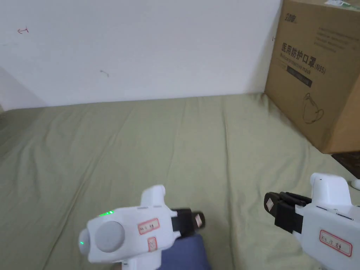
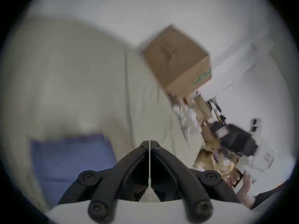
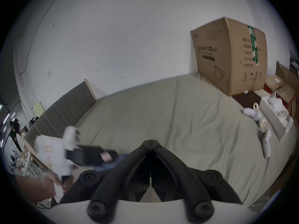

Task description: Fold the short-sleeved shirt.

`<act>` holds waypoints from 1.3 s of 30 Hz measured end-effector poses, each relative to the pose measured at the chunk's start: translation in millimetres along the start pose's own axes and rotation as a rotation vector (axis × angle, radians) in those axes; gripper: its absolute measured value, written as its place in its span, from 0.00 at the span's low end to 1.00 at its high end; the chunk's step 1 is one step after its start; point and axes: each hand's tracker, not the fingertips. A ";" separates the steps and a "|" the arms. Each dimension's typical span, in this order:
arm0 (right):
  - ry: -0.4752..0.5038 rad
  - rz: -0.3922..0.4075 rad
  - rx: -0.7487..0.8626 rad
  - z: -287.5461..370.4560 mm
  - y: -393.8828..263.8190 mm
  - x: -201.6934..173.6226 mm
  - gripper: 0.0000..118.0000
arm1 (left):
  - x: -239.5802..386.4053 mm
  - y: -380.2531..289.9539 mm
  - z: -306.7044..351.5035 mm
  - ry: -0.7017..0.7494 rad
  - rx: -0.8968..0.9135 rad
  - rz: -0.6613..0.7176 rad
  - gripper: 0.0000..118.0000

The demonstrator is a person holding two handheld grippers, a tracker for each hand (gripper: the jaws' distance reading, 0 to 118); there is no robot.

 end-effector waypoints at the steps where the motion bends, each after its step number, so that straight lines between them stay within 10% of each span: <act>1: 0.000 0.022 0.030 2.8 6.9 -6.0 0.00 | 9.8 13.0 21.7 0.039 0.076 -0.067 0.01; 8: -0.014 0.190 0.355 18.2 47.8 -65.0 0.00 | 55.6 45.7 127.6 0.442 0.583 -0.477 0.00; 27: -0.176 0.237 0.447 -7.6 37.0 -79.1 0.00 | 32.6 10.4 147.6 0.683 0.695 -0.393 0.00; 29: -0.140 0.205 0.417 -6.4 35.3 -75.3 0.00 | 32.0 11.4 149.3 0.673 0.674 -0.388 0.00; 33: 0.249 -0.006 -0.037 -45.2 14.1 -48.6 0.00 | 18.4 7.4 160.6 0.651 0.537 -0.418 0.00; 39: 0.407 -0.342 -0.548 -138.8 -78.8 -18.8 0.00 | -31.9 -19.2 170.6 0.612 0.365 -0.253 0.00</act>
